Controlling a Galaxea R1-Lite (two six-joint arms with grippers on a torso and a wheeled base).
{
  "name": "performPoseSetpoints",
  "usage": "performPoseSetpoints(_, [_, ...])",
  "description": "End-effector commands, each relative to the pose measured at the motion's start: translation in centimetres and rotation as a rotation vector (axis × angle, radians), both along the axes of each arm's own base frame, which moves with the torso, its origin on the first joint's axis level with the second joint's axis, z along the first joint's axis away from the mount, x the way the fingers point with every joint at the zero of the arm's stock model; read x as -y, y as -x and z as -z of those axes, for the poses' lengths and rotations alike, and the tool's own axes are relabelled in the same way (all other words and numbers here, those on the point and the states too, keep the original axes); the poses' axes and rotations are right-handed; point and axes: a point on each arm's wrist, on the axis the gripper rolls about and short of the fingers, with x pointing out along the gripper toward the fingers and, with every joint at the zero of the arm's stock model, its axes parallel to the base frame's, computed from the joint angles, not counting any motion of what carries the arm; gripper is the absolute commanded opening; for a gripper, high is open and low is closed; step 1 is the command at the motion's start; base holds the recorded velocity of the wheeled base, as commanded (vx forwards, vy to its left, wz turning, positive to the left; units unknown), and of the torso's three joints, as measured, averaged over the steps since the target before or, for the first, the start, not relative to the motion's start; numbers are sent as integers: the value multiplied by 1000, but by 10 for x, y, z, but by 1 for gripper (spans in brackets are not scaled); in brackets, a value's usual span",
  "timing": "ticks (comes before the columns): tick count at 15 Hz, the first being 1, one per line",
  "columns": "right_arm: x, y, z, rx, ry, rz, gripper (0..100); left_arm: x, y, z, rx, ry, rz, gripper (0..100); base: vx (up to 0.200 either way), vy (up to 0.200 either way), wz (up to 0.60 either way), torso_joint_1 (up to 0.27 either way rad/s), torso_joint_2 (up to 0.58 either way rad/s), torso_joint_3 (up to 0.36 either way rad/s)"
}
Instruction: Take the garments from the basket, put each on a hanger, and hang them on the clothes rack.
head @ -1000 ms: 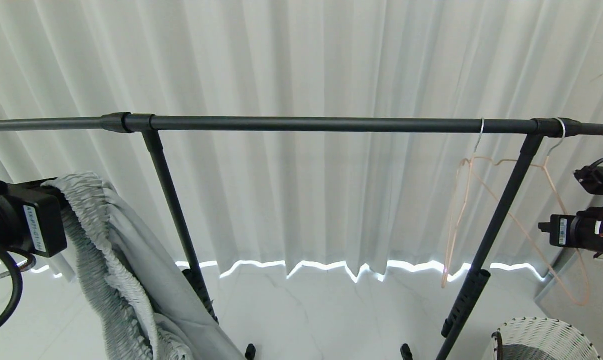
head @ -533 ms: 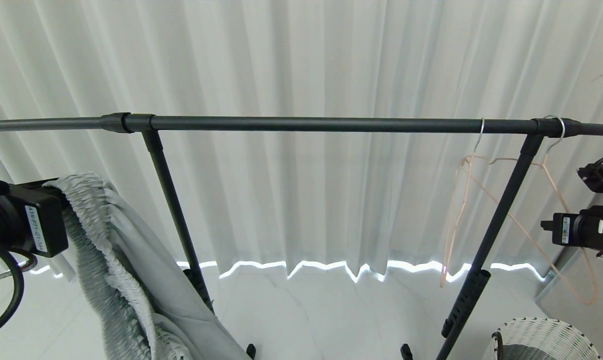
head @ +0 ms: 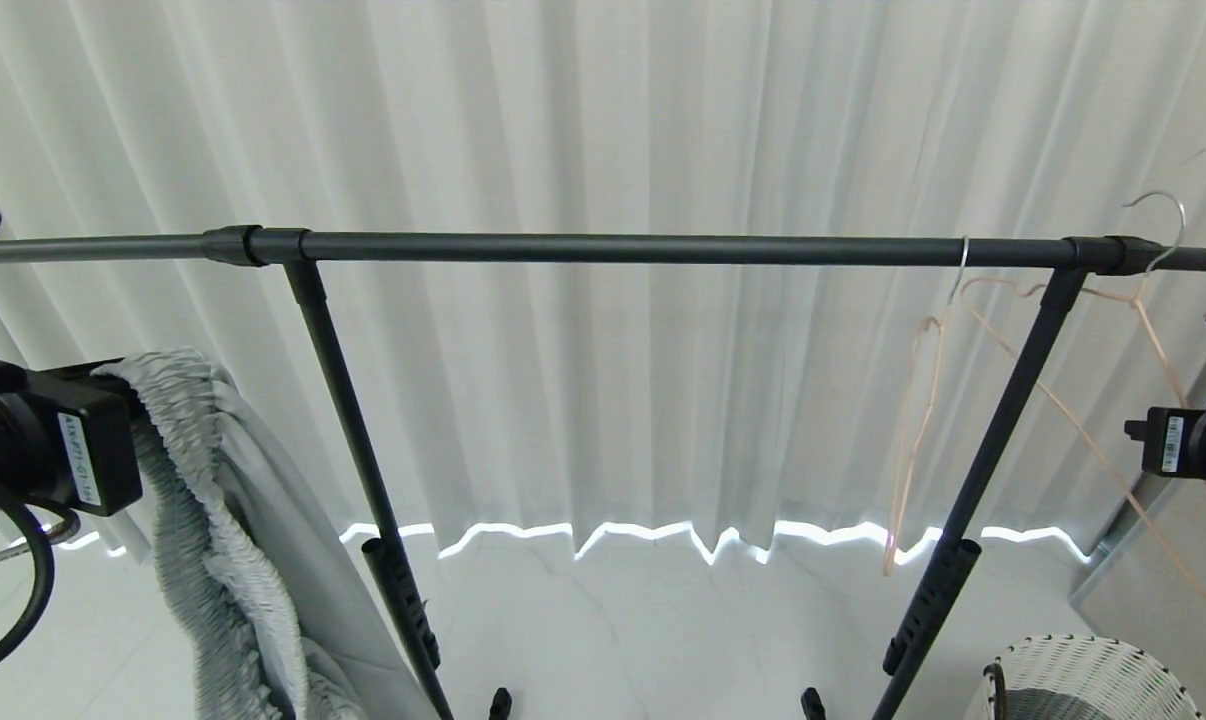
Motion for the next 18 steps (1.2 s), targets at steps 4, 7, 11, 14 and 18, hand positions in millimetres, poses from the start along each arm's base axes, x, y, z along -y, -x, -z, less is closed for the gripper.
performPoseSetpoints(4, [-5, 37, -4, 40, 7, 5, 0, 0, -1, 0, -2, 0, -2, 0, 0, 0, 0, 0, 0, 0])
performPoseSetpoints(7, [-6, 48, -3, 43, 10, 4, 0, 1, -5, 1, -11, -12, -5, 0, -67, 0, 0, 2, 1, -1])
performPoseSetpoints(11, [-6, 47, -2, 42, 10, 4, 0, 2, -8, 2, -20, -30, -4, 0, -200, 0, 0, 4, 0, 2])
performPoseSetpoints(14, [-6, 47, -1, 37, 11, 0, 0, 1, -7, 3, -20, -30, -4, 0, -200, 0, 0, 1, 2, 2])
performPoseSetpoints(18, [-6, 48, 2, 25, 10, -4, 0, 2, -8, 3, -23, -30, -4, 0, -200, 0, 0, -1, 0, 6])
